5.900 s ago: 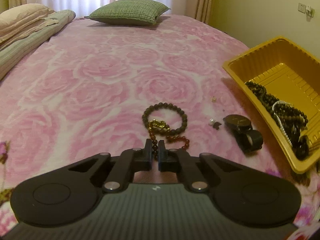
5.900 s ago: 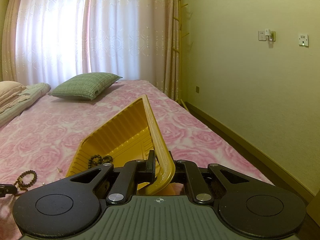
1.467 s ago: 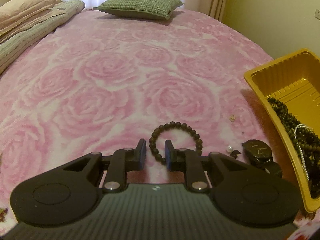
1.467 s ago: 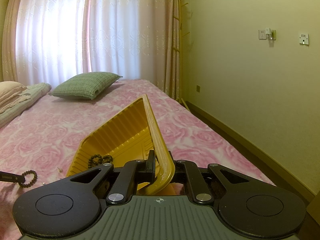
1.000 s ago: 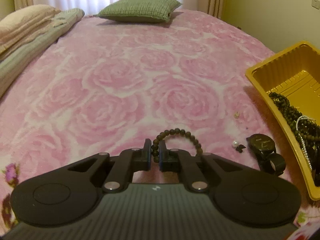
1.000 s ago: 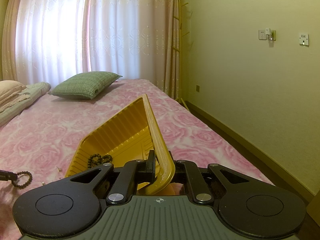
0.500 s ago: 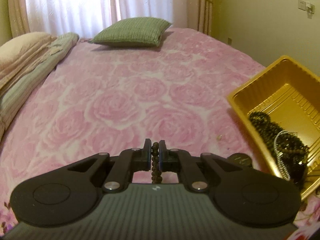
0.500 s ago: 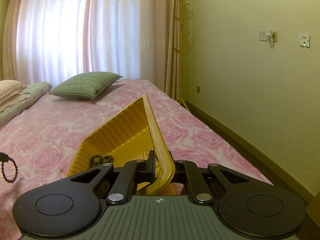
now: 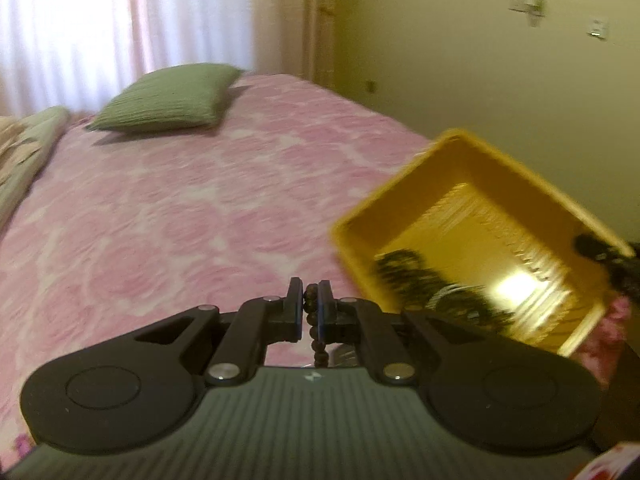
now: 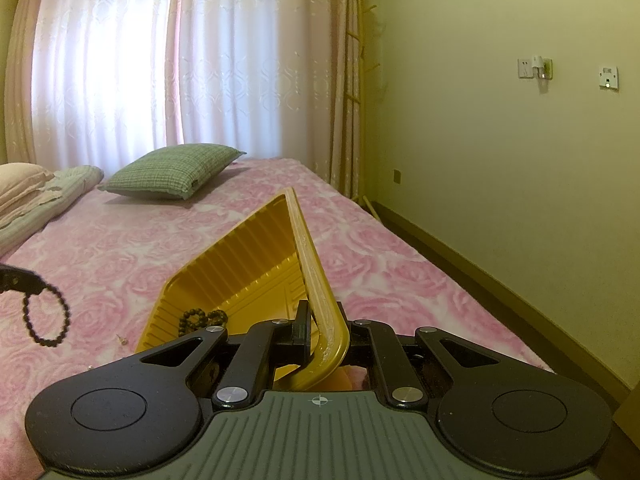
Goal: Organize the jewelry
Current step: 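Lift the dark bead bracelet and carry it over the yellow tray, then open the left gripper to release the bracelet into the tray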
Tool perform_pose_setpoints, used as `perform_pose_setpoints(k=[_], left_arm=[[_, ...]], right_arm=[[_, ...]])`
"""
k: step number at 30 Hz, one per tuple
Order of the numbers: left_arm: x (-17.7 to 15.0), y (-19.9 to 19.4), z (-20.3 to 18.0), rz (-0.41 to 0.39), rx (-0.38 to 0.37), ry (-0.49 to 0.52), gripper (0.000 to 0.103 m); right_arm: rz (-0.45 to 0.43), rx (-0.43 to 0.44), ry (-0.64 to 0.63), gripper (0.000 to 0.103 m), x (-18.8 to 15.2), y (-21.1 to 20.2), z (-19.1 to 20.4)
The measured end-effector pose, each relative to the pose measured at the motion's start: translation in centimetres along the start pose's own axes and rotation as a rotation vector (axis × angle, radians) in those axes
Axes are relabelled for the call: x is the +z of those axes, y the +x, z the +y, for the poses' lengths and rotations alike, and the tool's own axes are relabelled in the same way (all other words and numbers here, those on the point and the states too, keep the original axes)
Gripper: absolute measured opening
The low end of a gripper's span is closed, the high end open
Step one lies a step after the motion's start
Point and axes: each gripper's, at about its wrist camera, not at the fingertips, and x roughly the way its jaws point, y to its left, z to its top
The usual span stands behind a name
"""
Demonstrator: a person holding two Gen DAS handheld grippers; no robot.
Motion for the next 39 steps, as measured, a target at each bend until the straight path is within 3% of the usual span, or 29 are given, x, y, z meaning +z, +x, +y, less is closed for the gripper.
perform_pose_setpoints(k=[11, 20, 23, 26, 30, 39], left_arm=[[3.0, 0.9, -6.6, -0.008, -0.216, 0.09, 0.006], [3.8, 3.0, -9.5, 0.051, -0.344, 0.127, 0.006], [3.6, 3.6, -9.5, 0.071, -0.349, 0.118, 0.006], [3.5, 4.0, -9.1, 0.081, -0.342, 0.096, 0.019], [3.4, 3.6, -7.6, 0.064, -0.311, 0.062, 0.02], [1.5, 1.5, -1.3, 0.026, -0.119, -0.074, 0.02]], right_arm=[[0.003, 0.002, 0.011, 0.009, 0.2, 0.1, 0.0], [0.005, 0.003, 0.017, 0.009, 0.2, 0.0, 0.0], [0.005, 0.004, 0.02, 0.009, 0.2, 0.0, -0.1], [0.006, 0.004, 0.022, 0.009, 0.2, 0.0, -0.1], [0.006, 0.004, 0.023, 0.009, 0.2, 0.0, -0.2], [0.006, 0.003, 0.023, 0.009, 0.2, 0.0, -0.1]])
